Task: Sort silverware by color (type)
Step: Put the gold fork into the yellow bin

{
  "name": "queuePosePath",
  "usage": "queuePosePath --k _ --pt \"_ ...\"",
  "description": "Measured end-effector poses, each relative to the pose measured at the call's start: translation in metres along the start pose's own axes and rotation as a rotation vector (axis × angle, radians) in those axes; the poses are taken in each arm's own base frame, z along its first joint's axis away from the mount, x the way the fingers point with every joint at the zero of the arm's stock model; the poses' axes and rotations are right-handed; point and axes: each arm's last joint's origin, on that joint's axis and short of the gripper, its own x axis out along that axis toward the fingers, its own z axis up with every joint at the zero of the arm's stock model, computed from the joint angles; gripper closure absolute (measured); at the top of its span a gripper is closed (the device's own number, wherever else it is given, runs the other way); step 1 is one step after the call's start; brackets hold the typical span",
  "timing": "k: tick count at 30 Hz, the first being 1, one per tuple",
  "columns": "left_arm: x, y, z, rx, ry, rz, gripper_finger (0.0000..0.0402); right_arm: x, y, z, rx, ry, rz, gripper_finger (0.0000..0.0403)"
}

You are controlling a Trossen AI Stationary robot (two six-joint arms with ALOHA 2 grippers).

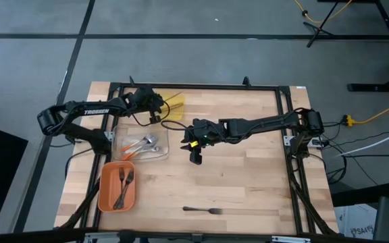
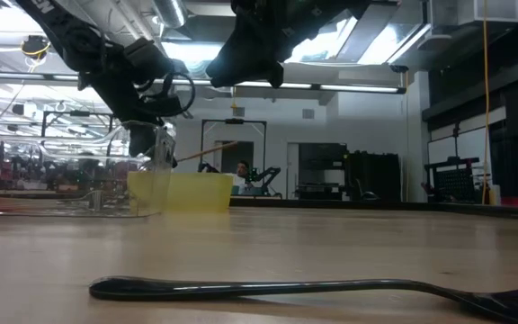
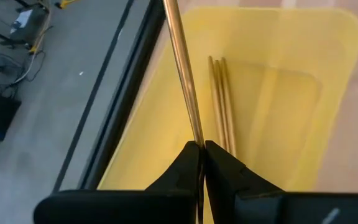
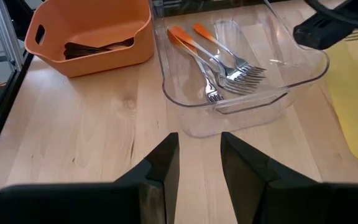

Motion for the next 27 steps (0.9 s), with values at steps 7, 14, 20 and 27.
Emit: queuePosePath --k 7,14,20,27 --pt "0.017 -0.008 -0.009 0.022 0.091 -0.031 0.0392 0.000 0.000 0.000 0.000 0.000 0.000 0.0295" --pt "0.023 -0.010 -0.013 0.028 0.132 -0.012 0.0392 0.000 0.000 0.000 -0.018 0.000 0.000 0.0295" --pt "0.023 -0.010 -0.012 0.026 0.131 -0.011 0.0391 0.000 0.000 0.000 -0.023 0.000 0.000 0.0294" --pt "0.023 -0.010 -0.012 0.025 0.131 -0.010 0.0369 0.000 0.000 0.000 -0.023 0.000 0.000 0.0294"
